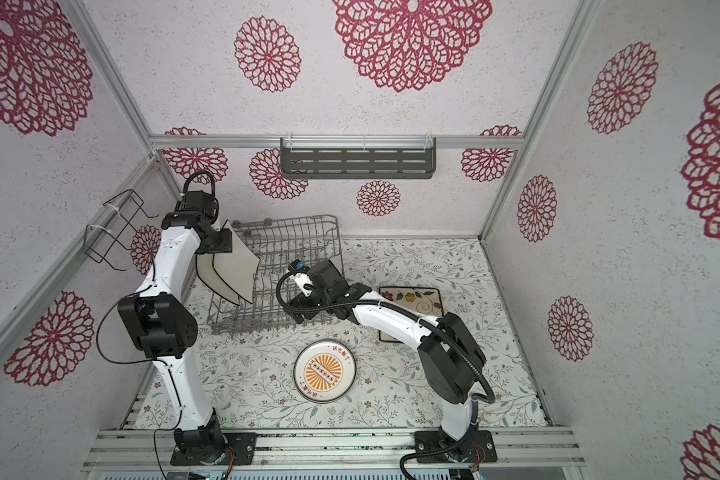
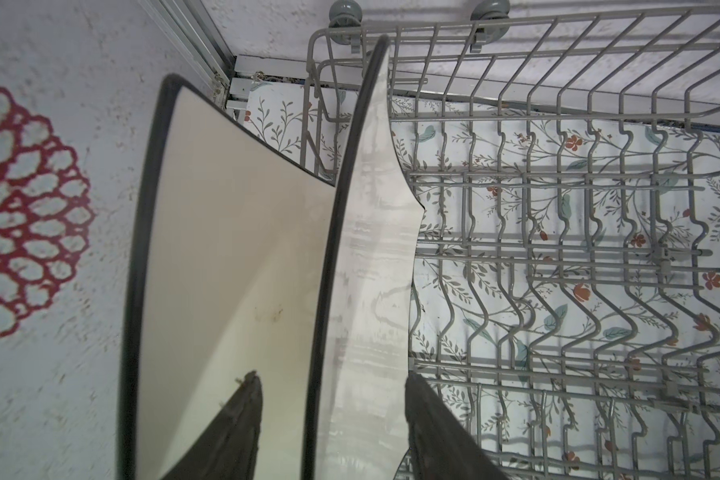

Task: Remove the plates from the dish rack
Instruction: 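Move the left gripper to the rack's cream plates while the right hovers, then close the left gripper on the top edge of the nearer cream plate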

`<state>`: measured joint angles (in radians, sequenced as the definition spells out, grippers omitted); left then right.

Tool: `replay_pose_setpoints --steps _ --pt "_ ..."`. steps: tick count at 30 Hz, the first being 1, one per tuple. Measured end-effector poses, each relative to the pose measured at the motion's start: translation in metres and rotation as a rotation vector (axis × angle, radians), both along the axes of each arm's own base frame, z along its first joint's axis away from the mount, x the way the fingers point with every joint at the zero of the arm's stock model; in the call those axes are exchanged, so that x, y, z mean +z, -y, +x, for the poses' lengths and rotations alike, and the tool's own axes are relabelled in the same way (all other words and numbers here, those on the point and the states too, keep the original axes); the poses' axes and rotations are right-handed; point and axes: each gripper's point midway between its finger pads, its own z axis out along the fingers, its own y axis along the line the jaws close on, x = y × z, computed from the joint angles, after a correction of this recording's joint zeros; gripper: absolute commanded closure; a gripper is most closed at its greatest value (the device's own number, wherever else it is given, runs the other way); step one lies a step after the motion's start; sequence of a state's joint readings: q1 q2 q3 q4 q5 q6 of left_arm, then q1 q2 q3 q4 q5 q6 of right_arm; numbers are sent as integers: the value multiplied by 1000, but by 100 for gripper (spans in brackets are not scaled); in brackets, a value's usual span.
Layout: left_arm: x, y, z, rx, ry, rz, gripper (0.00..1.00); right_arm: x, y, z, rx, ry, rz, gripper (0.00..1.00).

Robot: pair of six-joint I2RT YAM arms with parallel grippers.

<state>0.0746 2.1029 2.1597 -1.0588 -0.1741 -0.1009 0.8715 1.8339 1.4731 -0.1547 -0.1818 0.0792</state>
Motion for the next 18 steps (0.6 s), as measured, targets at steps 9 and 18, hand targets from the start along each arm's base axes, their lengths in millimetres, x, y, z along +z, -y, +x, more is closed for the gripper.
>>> replay_pose_setpoints --steps 9,18 --pt "-14 1 2 -2 -35 -6 58 -9 -6 10 -20 2 -20 4" --pt "-17 1 2 -4 -45 -10 69 -13 -5 11 -23 -5 -31 4"
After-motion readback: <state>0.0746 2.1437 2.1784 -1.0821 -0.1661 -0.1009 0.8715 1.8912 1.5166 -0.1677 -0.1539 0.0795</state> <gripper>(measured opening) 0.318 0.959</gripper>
